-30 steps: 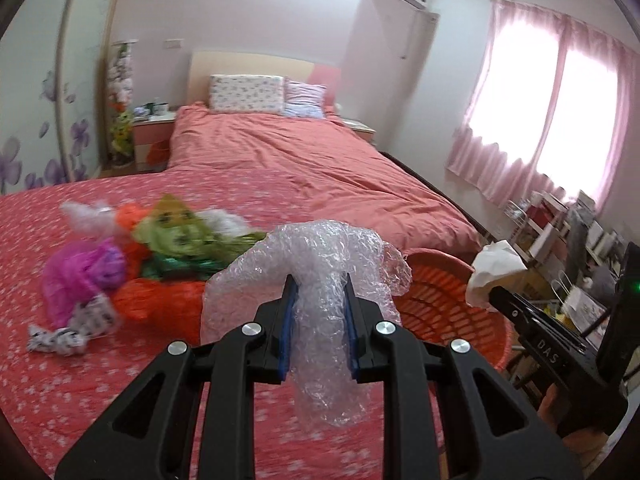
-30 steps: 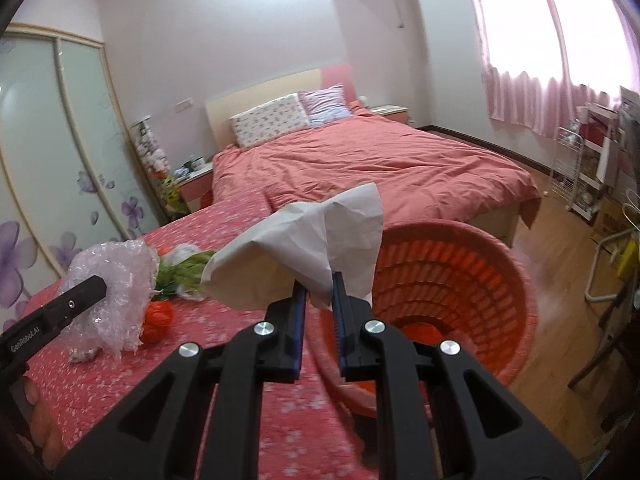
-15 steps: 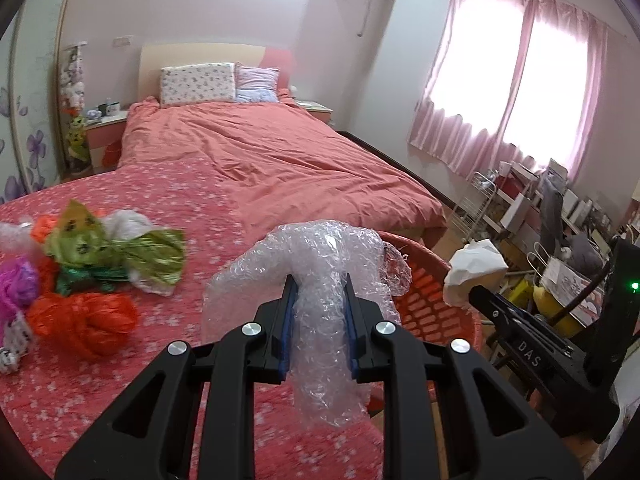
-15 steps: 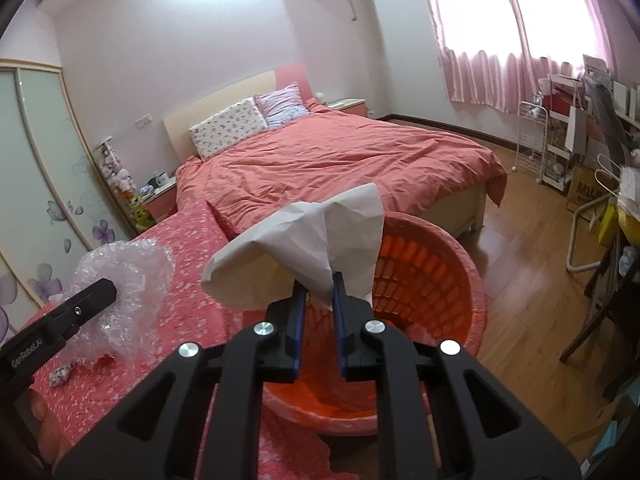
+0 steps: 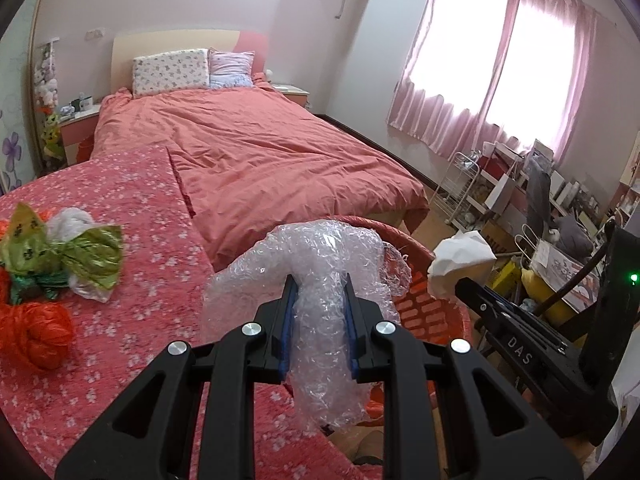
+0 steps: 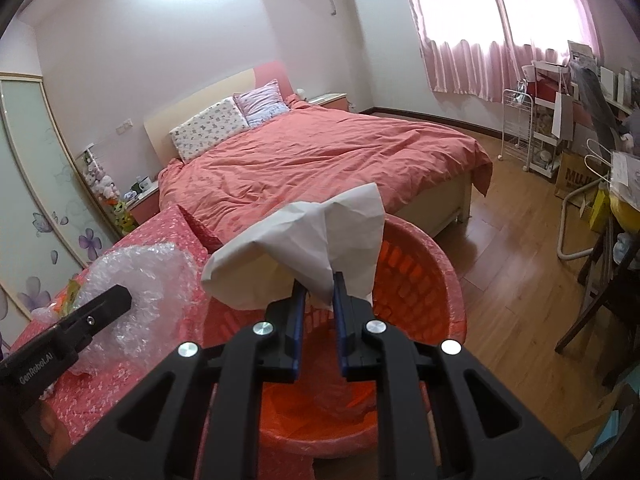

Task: Collect trash
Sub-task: 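Carry tissue and bubble wrap over the basket and open both grippers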

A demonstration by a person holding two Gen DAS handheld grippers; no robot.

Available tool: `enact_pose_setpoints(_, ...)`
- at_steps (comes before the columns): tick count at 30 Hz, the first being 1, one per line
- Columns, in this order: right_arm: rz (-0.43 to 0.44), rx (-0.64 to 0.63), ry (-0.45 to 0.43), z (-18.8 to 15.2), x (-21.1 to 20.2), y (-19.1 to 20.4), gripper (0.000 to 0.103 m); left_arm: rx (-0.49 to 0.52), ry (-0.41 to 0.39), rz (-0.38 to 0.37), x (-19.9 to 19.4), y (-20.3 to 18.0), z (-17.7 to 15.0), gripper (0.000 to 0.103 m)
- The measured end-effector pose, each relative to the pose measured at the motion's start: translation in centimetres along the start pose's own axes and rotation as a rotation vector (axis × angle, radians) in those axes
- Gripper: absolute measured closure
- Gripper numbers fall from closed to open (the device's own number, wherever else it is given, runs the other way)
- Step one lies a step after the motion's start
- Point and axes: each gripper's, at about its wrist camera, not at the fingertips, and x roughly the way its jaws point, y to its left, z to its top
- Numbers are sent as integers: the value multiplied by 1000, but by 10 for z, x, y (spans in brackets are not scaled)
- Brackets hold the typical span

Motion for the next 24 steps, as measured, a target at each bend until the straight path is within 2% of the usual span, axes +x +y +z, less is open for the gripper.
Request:
enact_pose_setpoints(5,-6,19,13,0,10,-6,87,0,19,-12,12,-5,0,82)
enact_pose_setpoints(8,-3,28,20,1,15,-8,82,-3,32,-15,18,-6,0,82)
enact_pose_setpoints(10,4,36,30,1,20,-11,75,-5,44,-16,22,-6,0,81)
enact_pose_setpoints(11,6,40,34,1,22,-11,75,-9,46,-11,24,-6,-1,79)
enact_pose_setpoints(12,7,41,38,2,24,-13,72,-11,50,-11,25,-5,-1,71)
enact_pose_setpoints(13,7,43,42,1,24,-13,68,-15,56,-13,27,-5,-2,67)
enact_pose_setpoints(15,4,49,50,-1,27,-15,67,-21,60,-3,29,-2,-4,55)
enact_pose_setpoints(21,-14,52,52,-4,28,-15,60,-38,72,34,30,9,-6,51)
enact_pose_setpoints(24,-29,37,38,-4,23,-12,50,-37,58,66,22,18,-9,45)
